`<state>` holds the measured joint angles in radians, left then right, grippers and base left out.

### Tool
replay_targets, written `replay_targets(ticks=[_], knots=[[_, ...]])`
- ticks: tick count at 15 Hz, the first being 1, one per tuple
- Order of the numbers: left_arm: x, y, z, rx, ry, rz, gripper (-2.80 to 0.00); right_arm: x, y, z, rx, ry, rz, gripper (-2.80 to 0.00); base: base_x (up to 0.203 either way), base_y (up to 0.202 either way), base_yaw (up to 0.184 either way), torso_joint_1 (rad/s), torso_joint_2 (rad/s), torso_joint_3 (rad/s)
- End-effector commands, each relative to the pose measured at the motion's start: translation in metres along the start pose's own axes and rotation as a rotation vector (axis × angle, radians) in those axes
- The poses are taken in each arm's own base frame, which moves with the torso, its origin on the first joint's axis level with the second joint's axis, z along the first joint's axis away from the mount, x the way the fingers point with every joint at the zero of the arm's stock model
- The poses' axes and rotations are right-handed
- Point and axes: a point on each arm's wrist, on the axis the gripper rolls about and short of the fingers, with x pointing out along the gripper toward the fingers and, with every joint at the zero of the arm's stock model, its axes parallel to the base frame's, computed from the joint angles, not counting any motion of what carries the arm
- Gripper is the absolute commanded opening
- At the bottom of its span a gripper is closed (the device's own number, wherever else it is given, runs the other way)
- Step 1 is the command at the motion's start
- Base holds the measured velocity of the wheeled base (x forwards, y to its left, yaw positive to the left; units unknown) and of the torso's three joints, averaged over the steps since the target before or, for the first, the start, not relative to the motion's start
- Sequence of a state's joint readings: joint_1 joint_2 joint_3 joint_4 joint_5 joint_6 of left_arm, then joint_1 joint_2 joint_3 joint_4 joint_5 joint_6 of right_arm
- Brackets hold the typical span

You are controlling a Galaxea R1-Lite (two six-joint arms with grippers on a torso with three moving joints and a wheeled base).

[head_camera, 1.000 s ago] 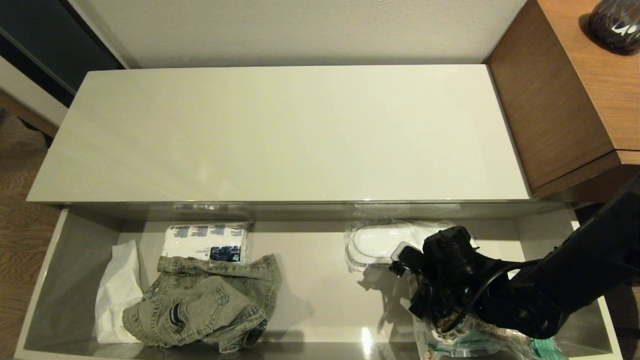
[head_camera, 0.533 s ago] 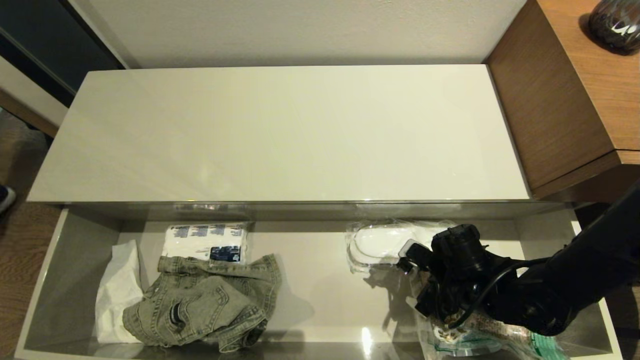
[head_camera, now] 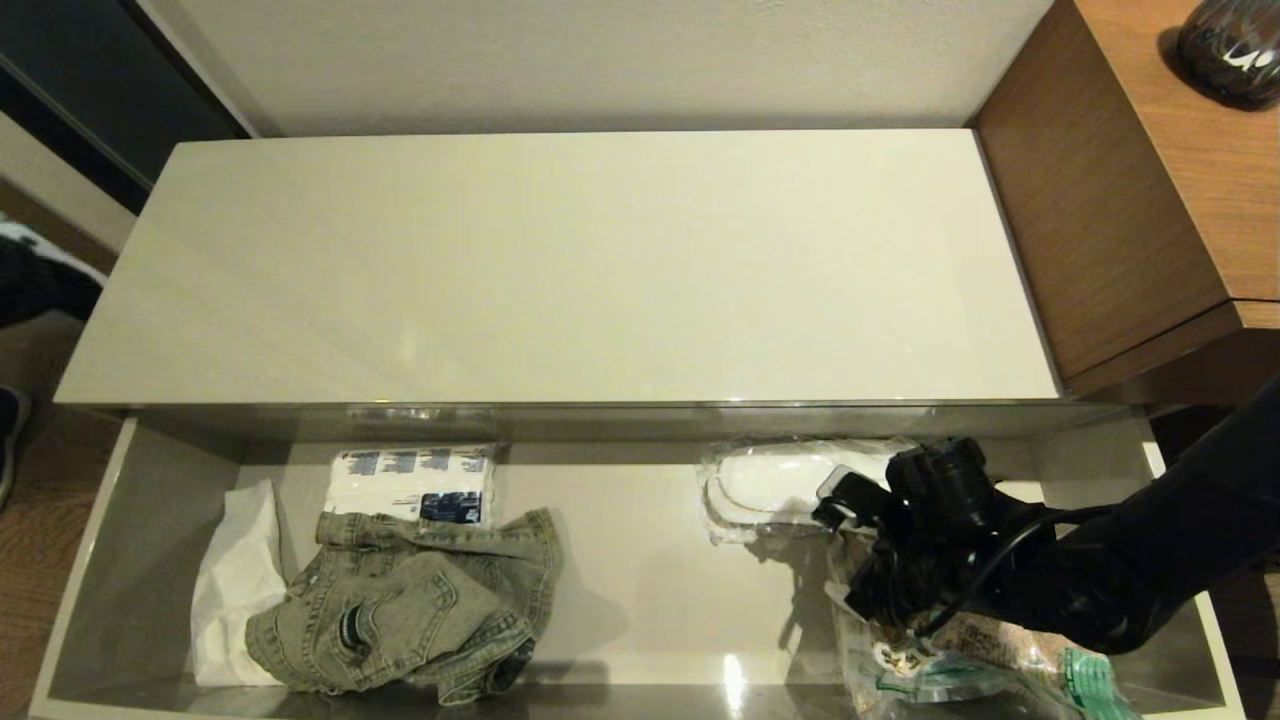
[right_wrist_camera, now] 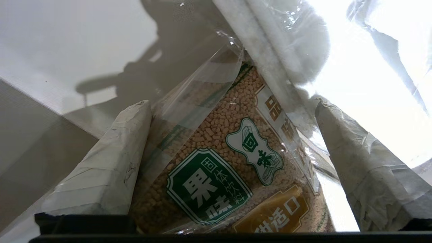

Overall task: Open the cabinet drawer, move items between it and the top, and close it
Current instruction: Take out the disposable slippers from the drawer

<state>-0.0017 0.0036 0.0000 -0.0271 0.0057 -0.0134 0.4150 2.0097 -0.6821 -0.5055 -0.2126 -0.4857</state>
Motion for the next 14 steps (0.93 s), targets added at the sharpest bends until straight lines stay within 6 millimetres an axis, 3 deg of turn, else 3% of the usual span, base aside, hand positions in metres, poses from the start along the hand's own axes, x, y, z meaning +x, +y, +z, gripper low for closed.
replay_targets(ticks=[1,5,14], knots=[[0.000,0.000,0.000,0.000,0.000,0.001,-2.80,-0.004,-0.002,0.000,0.009,-0.022,-0.032,0.00,0.000,0.000,0.000,0.000,0.00,0.000],[0.000,0.000,0.000,0.000,0.000,0.001,-2.80,0.014,0.010,0.009,0.002,-0.104,-0.168,0.00,0.000,0.000,0.000,0.000,0.00,0.000],[0.000,0.000,0.000,0.000,0.000,0.001,-2.80,0.015,0.015,0.015,0.020,-0.148,-0.279,0.00,0.000,0.000,0.000,0.000,0.00,0.000]])
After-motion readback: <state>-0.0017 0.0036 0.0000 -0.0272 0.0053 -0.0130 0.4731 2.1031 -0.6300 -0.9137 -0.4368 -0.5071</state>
